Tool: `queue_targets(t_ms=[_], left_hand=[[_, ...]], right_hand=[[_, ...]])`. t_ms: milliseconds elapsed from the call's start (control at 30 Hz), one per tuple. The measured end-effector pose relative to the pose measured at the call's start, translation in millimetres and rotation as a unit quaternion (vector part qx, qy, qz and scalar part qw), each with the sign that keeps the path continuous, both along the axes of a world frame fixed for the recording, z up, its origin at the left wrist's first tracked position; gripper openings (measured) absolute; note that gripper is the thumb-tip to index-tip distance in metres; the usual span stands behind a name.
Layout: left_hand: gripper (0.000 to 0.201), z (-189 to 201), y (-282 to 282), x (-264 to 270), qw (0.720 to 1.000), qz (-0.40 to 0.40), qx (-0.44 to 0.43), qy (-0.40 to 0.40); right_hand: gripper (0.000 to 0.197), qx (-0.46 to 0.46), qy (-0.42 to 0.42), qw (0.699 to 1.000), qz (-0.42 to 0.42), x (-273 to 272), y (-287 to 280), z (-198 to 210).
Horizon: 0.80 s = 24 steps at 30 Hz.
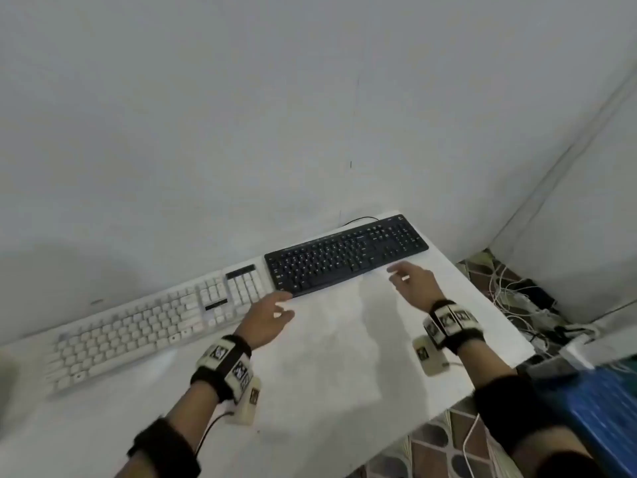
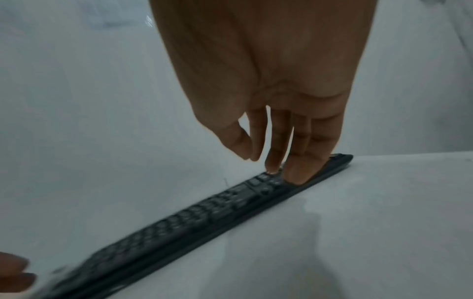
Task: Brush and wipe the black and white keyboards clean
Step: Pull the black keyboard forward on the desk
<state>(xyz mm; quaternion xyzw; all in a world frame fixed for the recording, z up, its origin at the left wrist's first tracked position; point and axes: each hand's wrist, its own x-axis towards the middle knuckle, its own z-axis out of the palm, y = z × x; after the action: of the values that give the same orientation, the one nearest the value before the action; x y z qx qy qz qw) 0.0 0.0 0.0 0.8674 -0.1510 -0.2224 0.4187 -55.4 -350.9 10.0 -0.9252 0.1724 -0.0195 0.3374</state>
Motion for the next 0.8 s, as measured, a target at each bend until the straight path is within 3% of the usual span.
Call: queue_targets(t_ms=[133,200,367,467,567,667,800], left_hand=[[0.062,5,-46,39,0.991,0.117,0.06,0.01],[0.064,1,-60,52,0.985,0.161,0.062,0.022],[0.047,-5,-75,64,0.967,0.241,0.048,0.073],[0.042,-16,-75,71,0.965,0.245,0.036,0.092],[0.013,5,-84,66,0.949,0.295,0.011,0.108],[0.022,8,-82,61,0.933,0.324,-0.022,0.156],[0.026,6,-65,52,0.917,0.339,-0.054,0.206]], right_hand=[[0.034,-0.045,0.049,0.996,-0.066,63,-60,-5],[0.047,-0.084,0.095,0.989,-0.079,85,-86,-16],[0.071,-0.114,0.163,0.979,-0.052,114,-126,-33],[0.065,-0.118,0.156,0.979,-0.051,119,-128,-36],[0.057,-0.096,0.138,0.984,-0.055,121,-126,-33],[0.054,-0.097,0.149,0.981,-0.075,117,-127,-26],[0.071,-0.125,0.154,0.976,-0.088,105,-131,-31]])
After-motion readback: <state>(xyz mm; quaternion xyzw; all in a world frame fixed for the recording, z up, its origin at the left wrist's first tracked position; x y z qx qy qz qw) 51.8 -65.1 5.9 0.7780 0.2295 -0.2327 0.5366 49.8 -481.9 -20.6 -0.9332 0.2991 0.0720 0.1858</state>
